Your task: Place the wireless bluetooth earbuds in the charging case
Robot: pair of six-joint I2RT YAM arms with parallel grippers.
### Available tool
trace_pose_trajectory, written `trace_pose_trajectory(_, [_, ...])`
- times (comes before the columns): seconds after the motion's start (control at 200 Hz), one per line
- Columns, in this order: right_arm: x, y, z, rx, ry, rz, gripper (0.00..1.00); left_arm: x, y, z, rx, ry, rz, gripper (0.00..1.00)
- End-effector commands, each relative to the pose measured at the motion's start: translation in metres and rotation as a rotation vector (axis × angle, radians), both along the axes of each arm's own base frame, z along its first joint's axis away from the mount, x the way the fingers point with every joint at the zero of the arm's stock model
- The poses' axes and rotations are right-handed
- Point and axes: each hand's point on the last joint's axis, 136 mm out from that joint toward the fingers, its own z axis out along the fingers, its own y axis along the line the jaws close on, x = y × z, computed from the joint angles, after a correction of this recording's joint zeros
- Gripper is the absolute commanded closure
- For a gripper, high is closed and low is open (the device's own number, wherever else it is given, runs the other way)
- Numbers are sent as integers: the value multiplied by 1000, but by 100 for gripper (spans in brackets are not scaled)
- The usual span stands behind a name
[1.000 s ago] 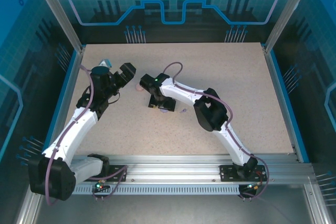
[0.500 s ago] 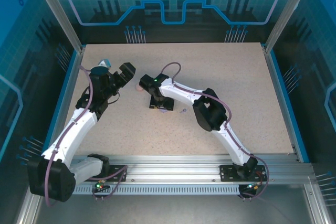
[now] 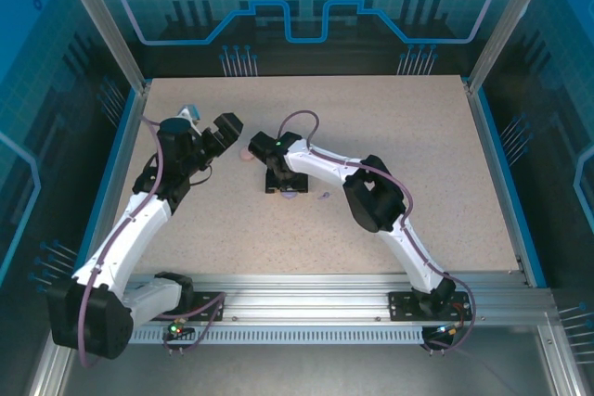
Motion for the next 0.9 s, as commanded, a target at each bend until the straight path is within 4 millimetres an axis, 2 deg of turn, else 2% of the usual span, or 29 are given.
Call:
trace_pose_trajectory(0.0, [-2,-36,-20,-130,41,31,31,-7,-7,7,14,-10,-50,1])
trace_pose_trajectory(0.16, [-7,-31,-21,-82,62,-1,32,-7,-7,3,15,2,-50,1])
trace_pose_trajectory(0.4, [-19,-26,-23,-45,115,-65,39,-7,-9,-4,22,29,-61,1])
trace_pose_trajectory(0.6, [-28,-26,-14,-72,123,-110,34,-8,-8,-10,22,44,-56,1])
trace_pose_trajectory(0.895, [-28,-21,-13,-78,120,-110,35,-8,-8,-13,20,50,-58,1])
